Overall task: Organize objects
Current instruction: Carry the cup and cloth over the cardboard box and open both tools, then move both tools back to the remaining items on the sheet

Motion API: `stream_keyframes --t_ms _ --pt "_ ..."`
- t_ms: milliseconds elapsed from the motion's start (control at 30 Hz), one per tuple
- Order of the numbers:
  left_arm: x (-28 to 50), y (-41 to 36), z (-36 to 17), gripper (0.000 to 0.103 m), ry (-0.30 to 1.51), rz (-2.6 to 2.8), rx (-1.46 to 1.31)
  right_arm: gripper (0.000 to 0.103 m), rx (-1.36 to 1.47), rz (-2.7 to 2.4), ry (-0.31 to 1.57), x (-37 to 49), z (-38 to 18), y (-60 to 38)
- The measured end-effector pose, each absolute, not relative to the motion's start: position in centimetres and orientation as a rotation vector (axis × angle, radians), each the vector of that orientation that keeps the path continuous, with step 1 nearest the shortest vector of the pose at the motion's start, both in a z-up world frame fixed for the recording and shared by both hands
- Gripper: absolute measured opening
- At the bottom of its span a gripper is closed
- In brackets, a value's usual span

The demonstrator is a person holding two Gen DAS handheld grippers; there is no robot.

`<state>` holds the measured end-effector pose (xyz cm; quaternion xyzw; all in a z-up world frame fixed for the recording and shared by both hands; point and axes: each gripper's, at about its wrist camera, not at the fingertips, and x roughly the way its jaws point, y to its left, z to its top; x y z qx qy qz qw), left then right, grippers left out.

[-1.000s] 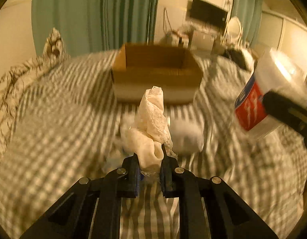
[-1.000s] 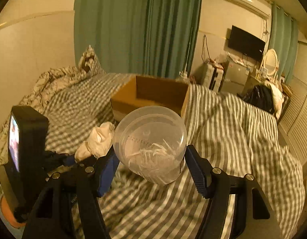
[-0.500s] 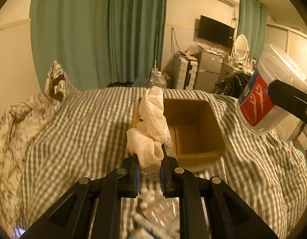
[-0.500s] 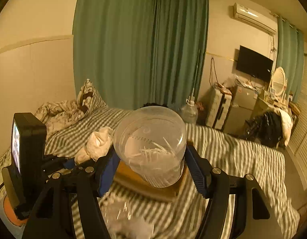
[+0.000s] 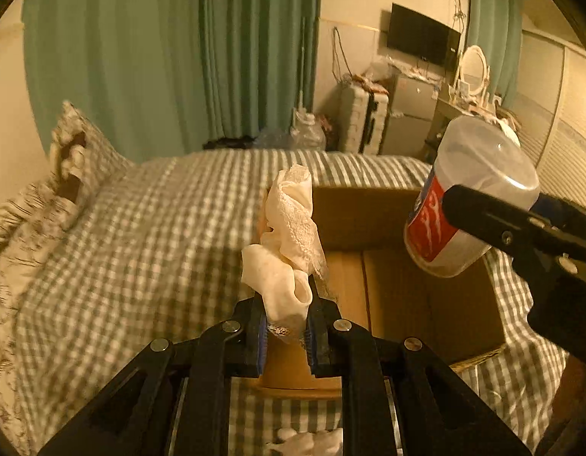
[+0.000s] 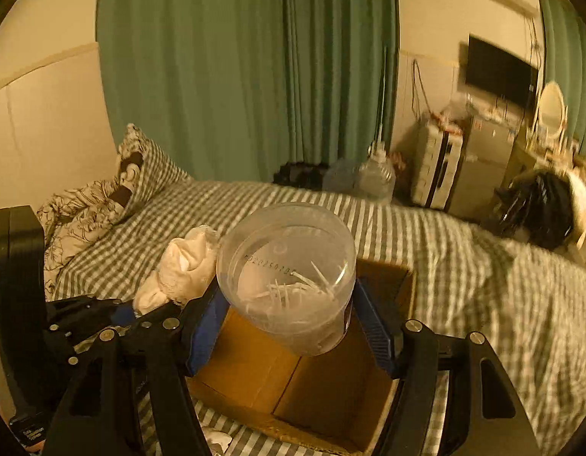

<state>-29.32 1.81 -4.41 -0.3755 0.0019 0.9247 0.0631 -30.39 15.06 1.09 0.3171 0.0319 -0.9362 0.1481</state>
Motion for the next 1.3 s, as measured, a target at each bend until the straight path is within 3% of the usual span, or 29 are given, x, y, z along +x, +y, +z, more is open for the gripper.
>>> stream_keyframes --t_ms 100,167,233,333,533,1000,1300 --pt "-30.0 2.1 -6.0 0.018 -0.027 2.746 -1.178 0.066 0.945 -2.666 0.046 -30.7 -0.2 16.1" --pt "-30.1 2.4 -6.2 0.027 -0.026 2.734 -1.193 0.077 0.928 -2.691 0.034 -30.3 0.3 16.5" --pt "-29.6 2.6 -5.9 0.052 -0.002 2.748 -1.185 0.087 0.889 -2.721 0.011 -29.8 1.5 17.1" --pt "-28.2 2.6 -4.6 0.073 0.029 2.804 -1.14 0.091 0.832 -2.738 -0.011 -28.4 3.6 17.8" --pt "-24.8 1.9 -1.1 0.089 0.073 2.895 -1.049 0.092 0.733 -2.739 0.046 -24.1 7.6 17.7" --pt "-15.2 0.0 4.0 0.099 0.062 3.059 -0.94 0.095 0.606 -2.645 0.215 -14.6 11.7 17.4" --pt "-11.5 -1.2 -1.1 0.099 0.062 3.076 -1.101 0.096 0.703 -2.561 0.354 -11.5 6.7 16.9"
